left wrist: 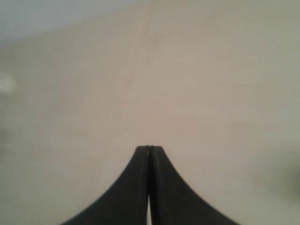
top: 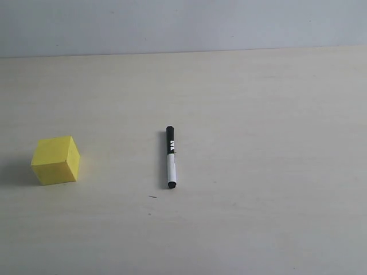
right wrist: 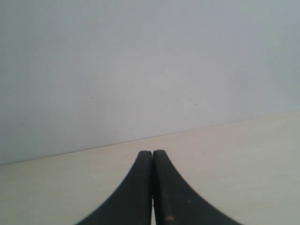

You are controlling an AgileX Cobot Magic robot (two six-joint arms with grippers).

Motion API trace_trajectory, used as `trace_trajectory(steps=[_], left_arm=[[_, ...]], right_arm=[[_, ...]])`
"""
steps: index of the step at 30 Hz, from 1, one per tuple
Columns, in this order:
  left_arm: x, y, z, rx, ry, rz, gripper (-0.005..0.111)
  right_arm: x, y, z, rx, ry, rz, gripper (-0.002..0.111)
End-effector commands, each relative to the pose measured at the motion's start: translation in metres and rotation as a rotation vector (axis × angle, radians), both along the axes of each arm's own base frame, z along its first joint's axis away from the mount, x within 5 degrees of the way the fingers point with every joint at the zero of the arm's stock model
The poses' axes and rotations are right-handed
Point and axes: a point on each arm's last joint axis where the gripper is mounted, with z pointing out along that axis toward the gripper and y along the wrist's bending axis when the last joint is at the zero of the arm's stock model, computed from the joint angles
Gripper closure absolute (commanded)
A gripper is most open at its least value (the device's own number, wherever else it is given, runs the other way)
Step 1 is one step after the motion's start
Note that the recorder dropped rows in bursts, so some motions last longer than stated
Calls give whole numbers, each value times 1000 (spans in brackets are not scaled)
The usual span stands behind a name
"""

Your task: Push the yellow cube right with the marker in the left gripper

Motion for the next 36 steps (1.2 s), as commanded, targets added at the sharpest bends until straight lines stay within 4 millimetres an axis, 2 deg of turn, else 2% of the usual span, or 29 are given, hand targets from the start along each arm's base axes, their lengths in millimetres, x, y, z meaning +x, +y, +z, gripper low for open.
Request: trace_trajectory(steps=[1, 3, 5, 6, 8, 9, 10, 11, 13, 14, 16, 18, 20, 24, 26, 30, 36], left_arm=[[27, -75, -16, -537, 198, -151, 107], [33, -124, -24, -572, 174, -241, 107], [36, -156, -31, -597, 182, -277, 107], [38, -183, -37, -599, 222, -311, 107], [42, -211, -49, -577, 299, -338, 107], [45, -235, -57, -566, 340, -360, 107], [46, -248, -63, -568, 355, -365, 107], [48, -270, -72, -572, 368, -383, 107], [52, -297, -84, -587, 379, -383, 107], [53, -304, -88, -586, 388, -387, 107], [55, -315, -97, -573, 416, -389, 103], [56, -320, -107, -561, 446, -380, 94], [57, -325, -115, -578, 477, -360, 80], [60, -328, -128, -579, 499, -348, 39], [63, -330, -133, -582, 498, -338, 28], [70, -332, -142, -576, 530, -288, 30], [88, -323, -157, -547, 594, -146, 30]], right_arm=[[0, 0, -1, -9, -2, -7, 108], [0, 0, -1, -9, -2, -7, 108], [0, 0, -1, -9, -2, -7, 108], [0, 0, -1, -9, -2, -7, 108], [0, 0, -1, -9, -2, -7, 108], [0, 0, -1, -9, -2, -7, 108], [0, 0, -1, -9, -2, -7, 108], [0, 0, -1, -9, -2, -7, 108], [0, 0, -1, -9, -2, -7, 108], [0, 0, -1, -9, -2, -7, 108], [0, 0, -1, -9, -2, -7, 108], [0, 0, -1, -9, -2, -7, 108], [0, 0, -1, -9, -2, -7, 108], [0, 0, -1, -9, -2, -7, 108], [0, 0, -1, -9, -2, -7, 108], [0, 0, -1, -9, -2, -7, 108], [0, 0, -1, -9, -2, -7, 108]])
